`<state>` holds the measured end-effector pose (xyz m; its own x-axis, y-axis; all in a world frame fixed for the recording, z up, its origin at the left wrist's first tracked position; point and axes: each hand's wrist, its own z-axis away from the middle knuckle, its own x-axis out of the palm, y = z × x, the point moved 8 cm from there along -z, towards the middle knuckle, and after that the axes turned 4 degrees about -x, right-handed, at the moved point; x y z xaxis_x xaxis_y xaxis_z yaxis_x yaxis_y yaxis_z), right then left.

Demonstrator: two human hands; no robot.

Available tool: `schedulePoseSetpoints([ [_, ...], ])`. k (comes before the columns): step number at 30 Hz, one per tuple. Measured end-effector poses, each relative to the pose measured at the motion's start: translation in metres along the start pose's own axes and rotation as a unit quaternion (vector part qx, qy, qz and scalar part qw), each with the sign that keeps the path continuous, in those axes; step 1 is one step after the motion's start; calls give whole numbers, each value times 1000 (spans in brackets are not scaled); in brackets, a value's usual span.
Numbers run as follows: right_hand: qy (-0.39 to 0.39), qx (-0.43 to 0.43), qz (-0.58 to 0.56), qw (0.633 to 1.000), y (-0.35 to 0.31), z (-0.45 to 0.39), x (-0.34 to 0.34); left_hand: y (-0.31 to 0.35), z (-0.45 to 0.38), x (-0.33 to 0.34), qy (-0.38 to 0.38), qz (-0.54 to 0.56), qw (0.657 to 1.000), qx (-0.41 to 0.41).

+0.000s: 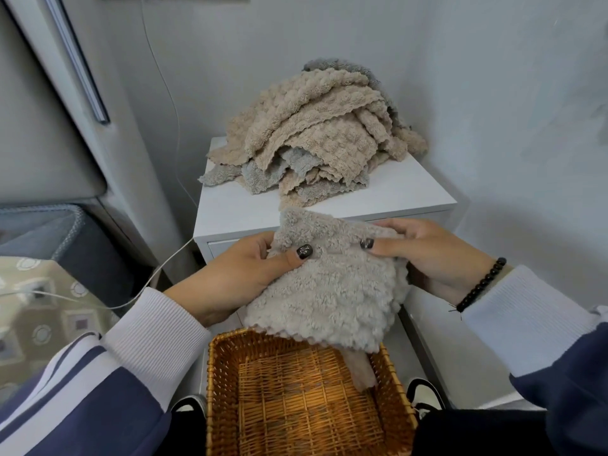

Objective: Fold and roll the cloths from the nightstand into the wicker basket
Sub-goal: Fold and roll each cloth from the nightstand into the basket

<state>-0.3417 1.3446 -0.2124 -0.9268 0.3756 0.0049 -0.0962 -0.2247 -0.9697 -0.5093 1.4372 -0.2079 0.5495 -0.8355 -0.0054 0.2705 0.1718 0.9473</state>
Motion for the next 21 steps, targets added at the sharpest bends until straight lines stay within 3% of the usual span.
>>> schedulePoseSetpoints([
  [2, 1, 29, -111, 993, 8, 1, 6, 1, -1, -1, 27, 40, 999, 9],
  [5, -64, 64, -219, 972, 19, 6, 33, 3, -1, -6, 64, 96, 993, 14],
  [7, -90, 68, -220, 969, 22, 9, 43, 5, 0, -8, 69, 109, 992, 13],
  [13, -70, 43, -144, 986, 12, 10, 33, 4, 6, 2, 10, 94, 995, -15],
  [21, -87, 22, -179, 980, 3, 13, 30, -7, 8, -4, -57, 186, 981, -29],
])
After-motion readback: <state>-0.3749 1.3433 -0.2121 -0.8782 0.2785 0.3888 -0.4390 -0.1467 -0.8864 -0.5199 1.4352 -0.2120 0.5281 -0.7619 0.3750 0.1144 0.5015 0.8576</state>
